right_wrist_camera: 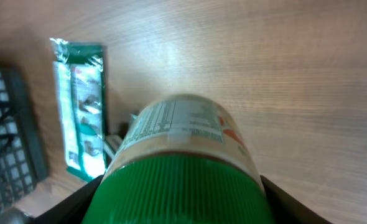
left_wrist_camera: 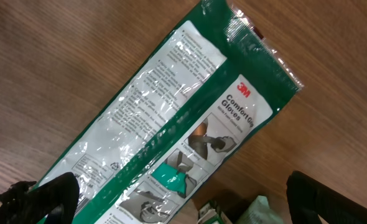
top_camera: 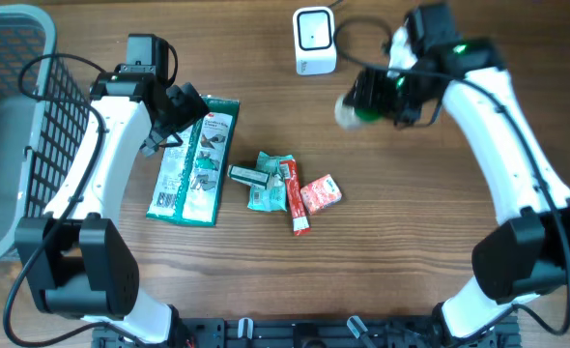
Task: Scan the item barcode
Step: 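Hold the jar label under the white scanner with the right gripper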
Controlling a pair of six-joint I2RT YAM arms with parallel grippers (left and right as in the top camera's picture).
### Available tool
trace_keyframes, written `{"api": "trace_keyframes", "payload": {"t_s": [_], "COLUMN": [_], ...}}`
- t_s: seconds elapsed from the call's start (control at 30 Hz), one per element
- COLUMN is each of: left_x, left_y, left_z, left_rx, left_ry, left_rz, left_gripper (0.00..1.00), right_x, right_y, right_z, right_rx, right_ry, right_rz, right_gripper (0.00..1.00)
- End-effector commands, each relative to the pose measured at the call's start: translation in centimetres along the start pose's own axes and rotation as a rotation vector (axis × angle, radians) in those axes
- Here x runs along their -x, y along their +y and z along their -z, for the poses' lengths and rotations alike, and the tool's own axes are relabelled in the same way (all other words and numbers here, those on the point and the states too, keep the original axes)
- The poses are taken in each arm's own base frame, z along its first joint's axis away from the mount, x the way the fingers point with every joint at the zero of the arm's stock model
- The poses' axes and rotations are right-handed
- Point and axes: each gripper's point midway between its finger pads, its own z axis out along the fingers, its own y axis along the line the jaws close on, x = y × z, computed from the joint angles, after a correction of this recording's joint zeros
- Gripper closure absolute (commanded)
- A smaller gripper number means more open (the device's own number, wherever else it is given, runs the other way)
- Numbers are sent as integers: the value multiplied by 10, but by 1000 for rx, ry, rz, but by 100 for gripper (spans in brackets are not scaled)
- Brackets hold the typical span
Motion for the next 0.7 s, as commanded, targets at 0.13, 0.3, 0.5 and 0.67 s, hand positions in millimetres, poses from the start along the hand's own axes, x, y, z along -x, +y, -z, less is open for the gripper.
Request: {"api": "trace_keyframes", "payload": {"t_s": [0.13, 0.3, 0.5, 0.67], "left_x": [-2, -2, -2, -2], "left_y": [1, 1, 1, 1], "left_z": [-1, -1, -1, -1], "left_rx": [3, 3, 3, 3], "left_ry": [5, 6, 5, 5], "left_rz": [9, 9, 9, 9], "left_gripper": [0, 0, 0, 0], "right_x": [59, 114, 164, 202], "right_y": [56, 68, 74, 47], "right_z": [82, 41, -61, -94], "right_rx": [34, -31, -134, -286], "right_ry": [-312, -475, -555, -672], "right_rz": [339, 424, 672, 650], "right_gripper": [95, 96, 96, 96]}}
